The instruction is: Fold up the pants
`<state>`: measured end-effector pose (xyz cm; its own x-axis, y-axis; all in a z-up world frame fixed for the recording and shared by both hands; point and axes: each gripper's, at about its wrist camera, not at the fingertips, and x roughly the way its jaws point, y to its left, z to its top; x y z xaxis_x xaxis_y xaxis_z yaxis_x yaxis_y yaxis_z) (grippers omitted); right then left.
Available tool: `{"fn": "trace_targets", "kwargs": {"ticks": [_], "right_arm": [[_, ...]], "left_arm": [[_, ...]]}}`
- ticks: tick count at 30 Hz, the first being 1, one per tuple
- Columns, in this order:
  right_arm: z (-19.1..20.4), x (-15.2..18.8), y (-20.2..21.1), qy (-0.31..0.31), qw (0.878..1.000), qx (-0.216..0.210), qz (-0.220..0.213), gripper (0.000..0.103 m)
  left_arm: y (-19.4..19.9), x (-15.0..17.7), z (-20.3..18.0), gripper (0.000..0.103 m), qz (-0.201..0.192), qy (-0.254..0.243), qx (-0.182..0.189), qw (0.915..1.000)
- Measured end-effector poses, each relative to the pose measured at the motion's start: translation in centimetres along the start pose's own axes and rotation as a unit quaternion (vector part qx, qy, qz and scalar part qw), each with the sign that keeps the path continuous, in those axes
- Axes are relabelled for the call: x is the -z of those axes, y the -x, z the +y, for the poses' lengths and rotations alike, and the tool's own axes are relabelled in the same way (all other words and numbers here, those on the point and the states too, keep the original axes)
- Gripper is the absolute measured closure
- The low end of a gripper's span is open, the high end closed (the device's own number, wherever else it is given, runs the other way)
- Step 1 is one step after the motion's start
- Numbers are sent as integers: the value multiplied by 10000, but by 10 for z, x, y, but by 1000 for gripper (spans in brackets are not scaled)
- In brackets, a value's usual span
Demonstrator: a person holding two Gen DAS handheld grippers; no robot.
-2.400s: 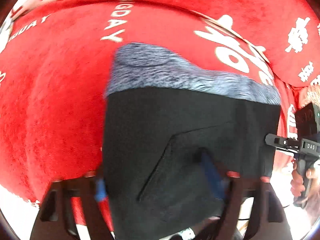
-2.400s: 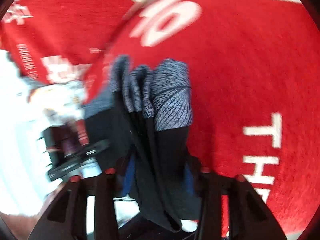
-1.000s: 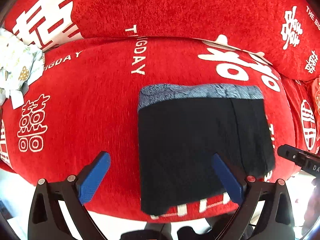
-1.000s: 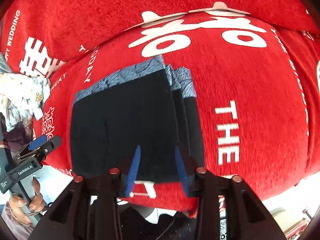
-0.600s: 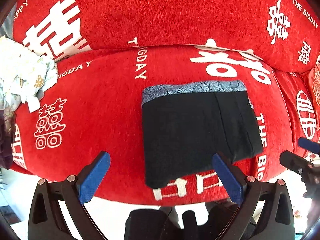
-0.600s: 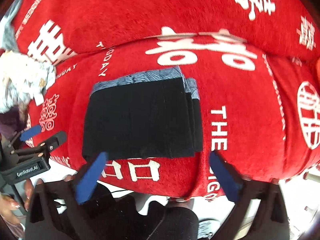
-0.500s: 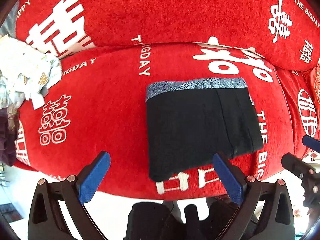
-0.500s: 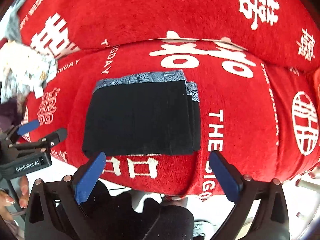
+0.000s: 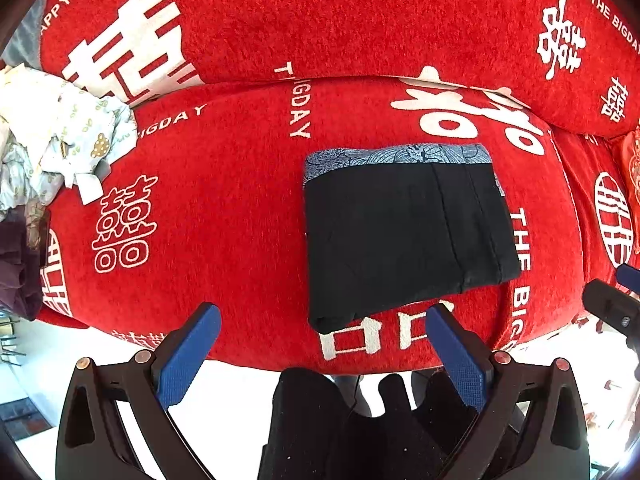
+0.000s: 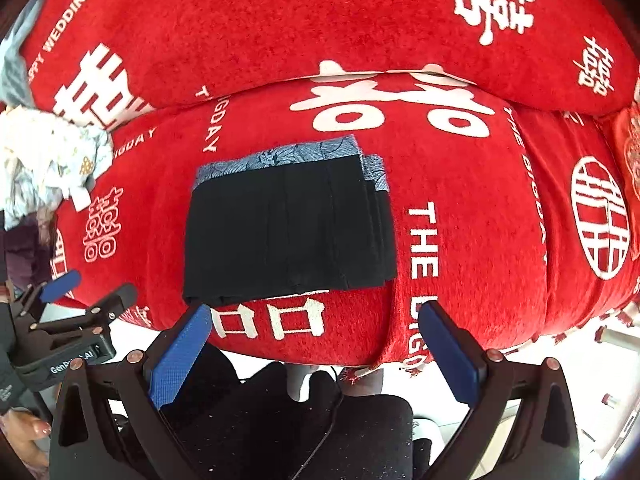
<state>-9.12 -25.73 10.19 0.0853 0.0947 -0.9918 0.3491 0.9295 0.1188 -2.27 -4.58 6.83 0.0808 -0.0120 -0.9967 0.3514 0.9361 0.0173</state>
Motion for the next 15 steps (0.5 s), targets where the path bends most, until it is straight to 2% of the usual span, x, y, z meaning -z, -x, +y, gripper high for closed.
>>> {"fn": "trace_targets", "kwargs": {"ticks": [15], "right_arm": [[7,0,0,98,9998,170,64,0]], "left_arm": [[5,-1,-12,0,-43,-155,48,9999]]}}
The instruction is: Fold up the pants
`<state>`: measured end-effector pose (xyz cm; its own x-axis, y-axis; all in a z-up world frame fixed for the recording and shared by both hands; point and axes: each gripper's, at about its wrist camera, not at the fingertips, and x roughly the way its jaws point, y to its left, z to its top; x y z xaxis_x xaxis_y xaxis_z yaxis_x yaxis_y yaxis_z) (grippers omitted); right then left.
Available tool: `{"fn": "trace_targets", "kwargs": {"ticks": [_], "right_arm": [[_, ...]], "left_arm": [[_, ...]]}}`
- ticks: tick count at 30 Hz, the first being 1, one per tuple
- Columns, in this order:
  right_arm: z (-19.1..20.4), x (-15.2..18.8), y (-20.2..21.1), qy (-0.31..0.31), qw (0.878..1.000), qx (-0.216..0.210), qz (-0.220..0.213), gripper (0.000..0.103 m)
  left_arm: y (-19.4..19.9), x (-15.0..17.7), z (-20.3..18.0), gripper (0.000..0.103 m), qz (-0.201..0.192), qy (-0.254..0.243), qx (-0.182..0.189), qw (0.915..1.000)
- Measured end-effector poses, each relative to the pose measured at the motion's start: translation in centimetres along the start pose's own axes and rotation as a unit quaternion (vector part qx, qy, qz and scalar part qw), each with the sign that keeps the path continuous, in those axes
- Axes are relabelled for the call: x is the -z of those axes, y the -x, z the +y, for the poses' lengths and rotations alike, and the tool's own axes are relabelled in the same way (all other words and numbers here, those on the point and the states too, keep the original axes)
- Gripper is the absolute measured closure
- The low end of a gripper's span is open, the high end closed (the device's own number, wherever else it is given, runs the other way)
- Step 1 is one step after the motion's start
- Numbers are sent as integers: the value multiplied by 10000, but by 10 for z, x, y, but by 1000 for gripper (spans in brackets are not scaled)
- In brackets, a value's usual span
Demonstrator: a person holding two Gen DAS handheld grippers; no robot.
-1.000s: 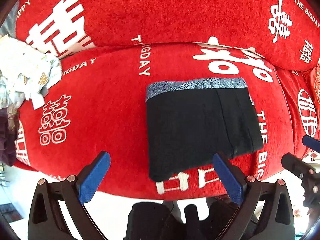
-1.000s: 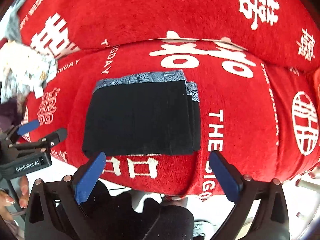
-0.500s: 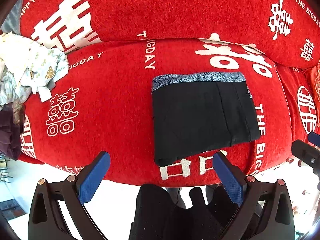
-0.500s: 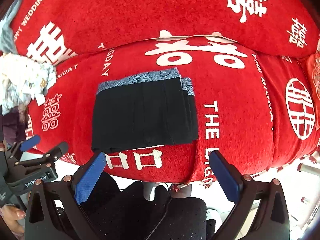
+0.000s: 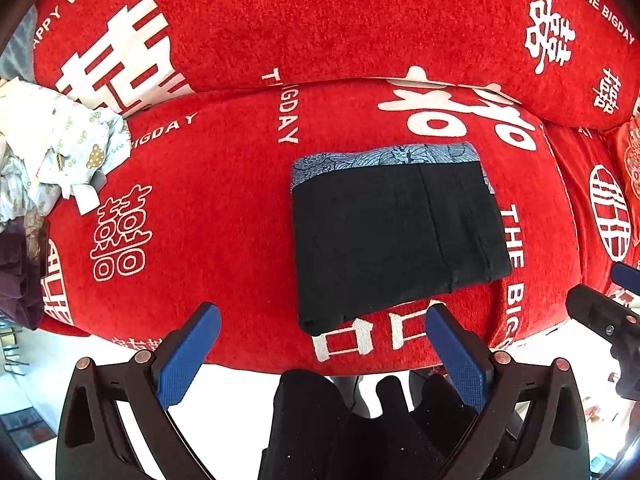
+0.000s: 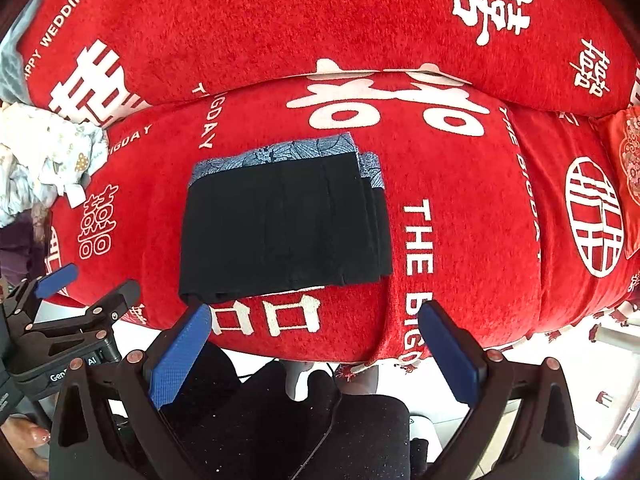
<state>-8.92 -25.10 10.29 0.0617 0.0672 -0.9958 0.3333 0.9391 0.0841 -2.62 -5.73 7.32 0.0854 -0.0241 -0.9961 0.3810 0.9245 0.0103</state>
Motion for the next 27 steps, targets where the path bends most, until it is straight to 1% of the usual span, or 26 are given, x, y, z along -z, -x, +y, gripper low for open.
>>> {"fn": "trace_targets", "kwargs": {"ticks": [27], "right_arm": [[8,-5,-4,157,9997,194,0,0]], "left_arm": [[-2,1,-2,0,36,-98,-14,9999]]}}
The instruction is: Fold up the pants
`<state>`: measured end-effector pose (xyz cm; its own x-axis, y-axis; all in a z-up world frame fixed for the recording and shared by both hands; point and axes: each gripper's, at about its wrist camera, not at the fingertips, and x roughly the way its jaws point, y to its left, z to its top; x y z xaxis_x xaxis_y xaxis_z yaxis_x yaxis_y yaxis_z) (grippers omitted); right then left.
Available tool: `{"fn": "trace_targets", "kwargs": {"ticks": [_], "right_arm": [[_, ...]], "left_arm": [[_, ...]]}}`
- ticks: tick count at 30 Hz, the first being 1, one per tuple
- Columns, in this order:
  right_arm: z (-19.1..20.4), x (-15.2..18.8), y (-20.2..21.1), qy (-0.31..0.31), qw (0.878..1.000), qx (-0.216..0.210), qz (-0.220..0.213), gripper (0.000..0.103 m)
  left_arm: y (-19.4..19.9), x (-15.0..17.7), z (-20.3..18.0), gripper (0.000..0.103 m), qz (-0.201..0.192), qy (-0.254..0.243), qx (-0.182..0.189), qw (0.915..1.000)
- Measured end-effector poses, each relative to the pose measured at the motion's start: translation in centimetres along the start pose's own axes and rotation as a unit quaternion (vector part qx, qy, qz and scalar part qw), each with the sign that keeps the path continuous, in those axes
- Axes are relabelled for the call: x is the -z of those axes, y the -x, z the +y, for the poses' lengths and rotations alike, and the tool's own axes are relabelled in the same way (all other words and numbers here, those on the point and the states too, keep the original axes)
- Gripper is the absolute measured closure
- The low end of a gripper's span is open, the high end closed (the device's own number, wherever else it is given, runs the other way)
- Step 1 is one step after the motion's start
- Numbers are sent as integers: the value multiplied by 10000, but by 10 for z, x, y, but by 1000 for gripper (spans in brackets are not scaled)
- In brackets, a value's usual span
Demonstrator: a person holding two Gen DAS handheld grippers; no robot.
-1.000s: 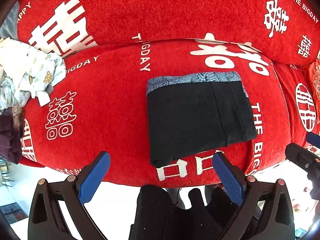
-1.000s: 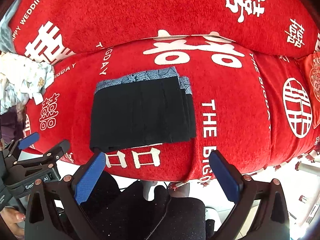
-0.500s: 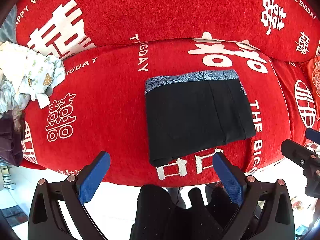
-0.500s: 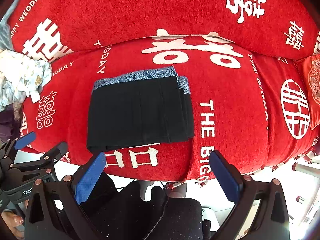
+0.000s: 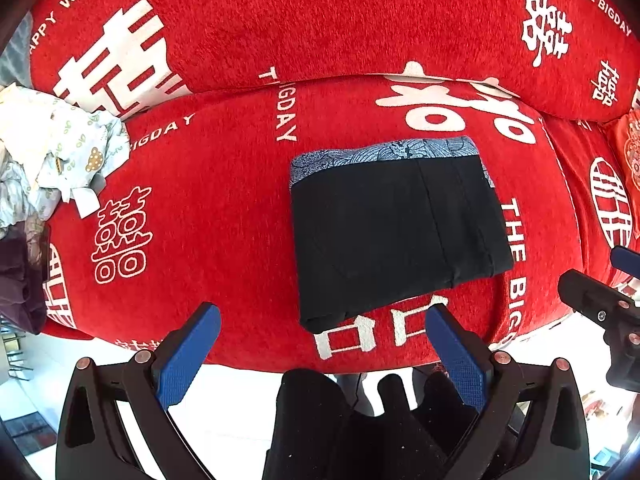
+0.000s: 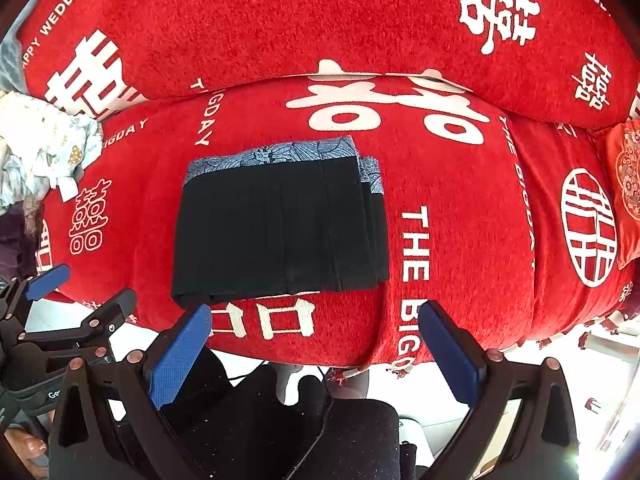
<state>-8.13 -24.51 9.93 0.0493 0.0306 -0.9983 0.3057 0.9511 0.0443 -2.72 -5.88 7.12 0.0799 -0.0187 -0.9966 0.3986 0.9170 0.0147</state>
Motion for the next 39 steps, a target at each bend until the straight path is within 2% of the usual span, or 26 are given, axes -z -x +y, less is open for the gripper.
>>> {"fn": "trace_targets", "kwargs": {"ticks": [39], "right_arm": [[15,-7,-3,261,9995,149,10,0]], "left_arm": [[0,2,0,0,3,90,-109,9999]]}}
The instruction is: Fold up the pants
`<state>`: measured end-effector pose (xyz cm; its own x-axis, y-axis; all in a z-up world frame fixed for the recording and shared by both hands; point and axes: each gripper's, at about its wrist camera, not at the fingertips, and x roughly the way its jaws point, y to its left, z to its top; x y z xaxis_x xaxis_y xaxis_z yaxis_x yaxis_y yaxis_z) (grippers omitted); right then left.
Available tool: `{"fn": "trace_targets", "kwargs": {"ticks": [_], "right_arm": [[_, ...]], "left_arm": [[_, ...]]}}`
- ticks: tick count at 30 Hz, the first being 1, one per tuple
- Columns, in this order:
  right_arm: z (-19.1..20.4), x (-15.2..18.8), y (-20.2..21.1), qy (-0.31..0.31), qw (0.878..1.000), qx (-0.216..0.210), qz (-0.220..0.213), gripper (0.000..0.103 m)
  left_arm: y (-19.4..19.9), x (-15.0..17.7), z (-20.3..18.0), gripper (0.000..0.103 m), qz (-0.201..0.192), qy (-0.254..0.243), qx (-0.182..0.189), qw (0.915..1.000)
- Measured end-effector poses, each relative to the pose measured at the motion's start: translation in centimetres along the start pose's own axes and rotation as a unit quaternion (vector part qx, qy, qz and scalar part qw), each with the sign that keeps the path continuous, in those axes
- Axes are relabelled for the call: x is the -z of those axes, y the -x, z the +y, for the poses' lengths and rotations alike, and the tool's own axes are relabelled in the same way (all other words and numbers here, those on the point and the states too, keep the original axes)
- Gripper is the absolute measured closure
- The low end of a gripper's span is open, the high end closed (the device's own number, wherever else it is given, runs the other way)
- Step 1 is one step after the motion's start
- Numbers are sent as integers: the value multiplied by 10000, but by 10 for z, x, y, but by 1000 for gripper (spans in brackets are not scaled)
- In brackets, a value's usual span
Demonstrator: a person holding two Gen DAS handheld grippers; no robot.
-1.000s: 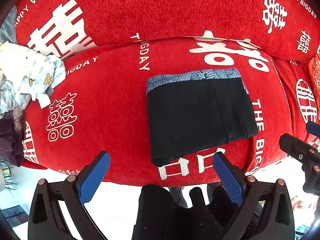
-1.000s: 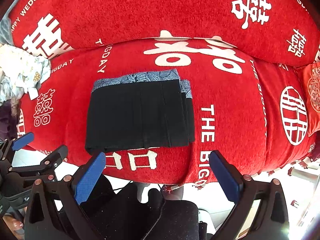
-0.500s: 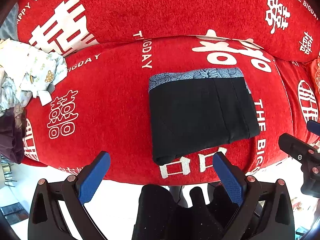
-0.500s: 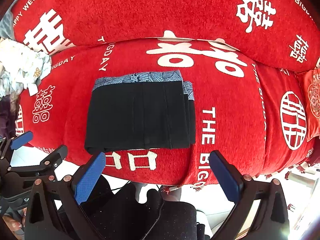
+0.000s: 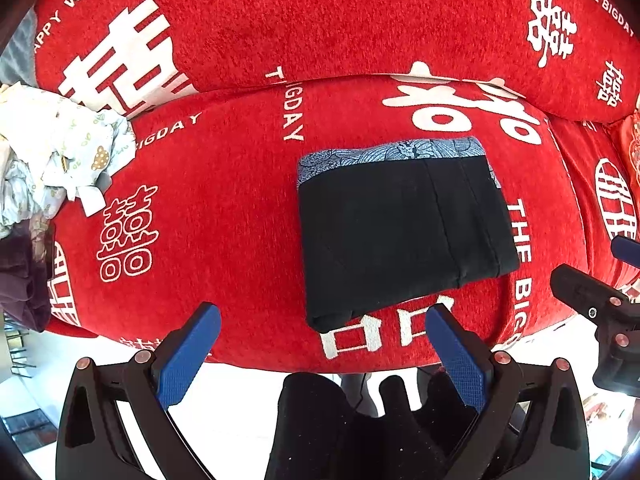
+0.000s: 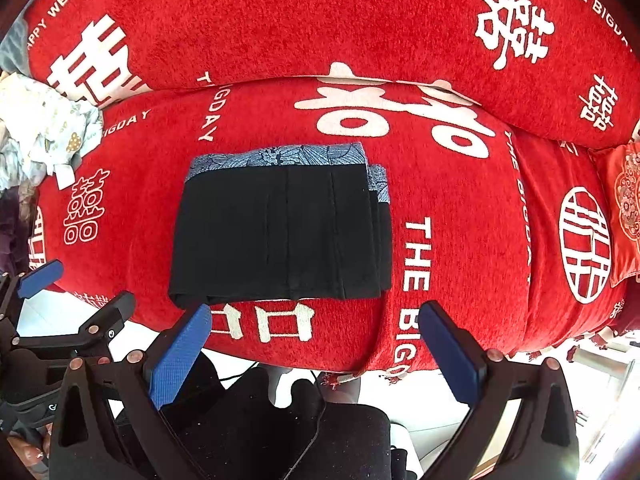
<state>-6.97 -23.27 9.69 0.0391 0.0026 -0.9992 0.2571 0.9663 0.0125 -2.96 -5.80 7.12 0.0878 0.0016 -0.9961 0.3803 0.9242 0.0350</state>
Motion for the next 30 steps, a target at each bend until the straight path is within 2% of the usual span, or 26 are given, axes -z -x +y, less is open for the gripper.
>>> {"fn": "trace_targets", "kwargs": {"ticks": [30], "right_arm": [[-5,1,-1,55,10000,72,-34,0]], "left_arm": [[5,4,-5,0,-93,-29,-93,9999]]}}
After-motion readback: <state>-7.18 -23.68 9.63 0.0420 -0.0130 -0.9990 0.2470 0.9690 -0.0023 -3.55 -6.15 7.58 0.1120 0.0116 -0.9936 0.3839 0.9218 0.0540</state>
